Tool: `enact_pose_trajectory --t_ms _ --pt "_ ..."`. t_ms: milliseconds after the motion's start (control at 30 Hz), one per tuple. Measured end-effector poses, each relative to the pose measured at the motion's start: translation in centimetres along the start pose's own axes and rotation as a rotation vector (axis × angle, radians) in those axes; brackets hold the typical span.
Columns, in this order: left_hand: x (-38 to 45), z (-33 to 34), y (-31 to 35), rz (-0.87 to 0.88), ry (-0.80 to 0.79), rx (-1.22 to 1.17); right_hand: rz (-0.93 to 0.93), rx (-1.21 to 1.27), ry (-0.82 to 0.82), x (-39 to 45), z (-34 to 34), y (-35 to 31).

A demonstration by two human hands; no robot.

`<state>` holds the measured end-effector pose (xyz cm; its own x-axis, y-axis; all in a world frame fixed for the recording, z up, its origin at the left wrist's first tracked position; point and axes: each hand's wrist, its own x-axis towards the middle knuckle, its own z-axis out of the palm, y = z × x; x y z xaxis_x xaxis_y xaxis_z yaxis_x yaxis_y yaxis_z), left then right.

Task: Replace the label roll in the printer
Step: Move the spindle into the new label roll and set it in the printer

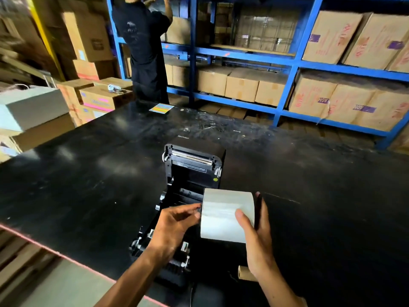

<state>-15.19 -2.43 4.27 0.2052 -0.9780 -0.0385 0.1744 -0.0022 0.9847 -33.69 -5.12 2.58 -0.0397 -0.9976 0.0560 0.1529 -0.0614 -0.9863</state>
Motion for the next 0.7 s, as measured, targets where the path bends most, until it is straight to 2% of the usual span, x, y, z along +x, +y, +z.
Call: enact_pose_trajectory --t_ms 200,333,433,700 --pt "2.2 -3.8 1.3 -0.081 0.024 0.015 -0.004 -0.015 -0.032 1.0 5.1 0.9" --pt "3.7 -5.5 2.1 -0.143 -0.079 0.023 0.020 -0.032 -0.004 1.4 8.1 1.7" --pt "4.7 -6.7 2.2 -0.148 -0.100 0.039 0.043 -0.073 0.006 1.7 10.0 2.4" --pt "6.5 -9.1 0.6 -0.239 -0.111 -0.024 0.089 -0.243 -0.064 1.8 11.3 2.9"
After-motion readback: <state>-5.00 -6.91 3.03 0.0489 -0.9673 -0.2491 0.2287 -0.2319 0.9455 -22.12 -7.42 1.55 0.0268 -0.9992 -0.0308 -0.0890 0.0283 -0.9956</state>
